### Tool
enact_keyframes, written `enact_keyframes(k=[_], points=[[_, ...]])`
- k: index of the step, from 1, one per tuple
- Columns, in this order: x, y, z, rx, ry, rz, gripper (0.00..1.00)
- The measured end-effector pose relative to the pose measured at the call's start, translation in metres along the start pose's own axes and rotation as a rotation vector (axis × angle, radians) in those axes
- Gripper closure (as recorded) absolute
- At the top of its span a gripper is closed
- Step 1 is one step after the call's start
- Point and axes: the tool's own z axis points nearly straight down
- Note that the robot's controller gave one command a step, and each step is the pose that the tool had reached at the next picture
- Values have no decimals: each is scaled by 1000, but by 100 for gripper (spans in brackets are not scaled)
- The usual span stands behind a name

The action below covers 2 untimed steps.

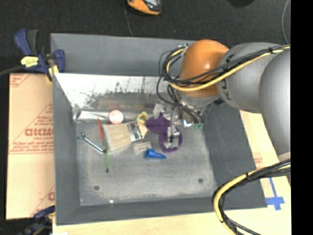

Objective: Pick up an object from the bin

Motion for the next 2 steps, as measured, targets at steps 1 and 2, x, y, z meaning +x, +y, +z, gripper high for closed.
enact_keyframes(k=[1,2], points=[[-4,-26,35,6,-19,149,0],[-12,-28,38,2,-12,235,100]])
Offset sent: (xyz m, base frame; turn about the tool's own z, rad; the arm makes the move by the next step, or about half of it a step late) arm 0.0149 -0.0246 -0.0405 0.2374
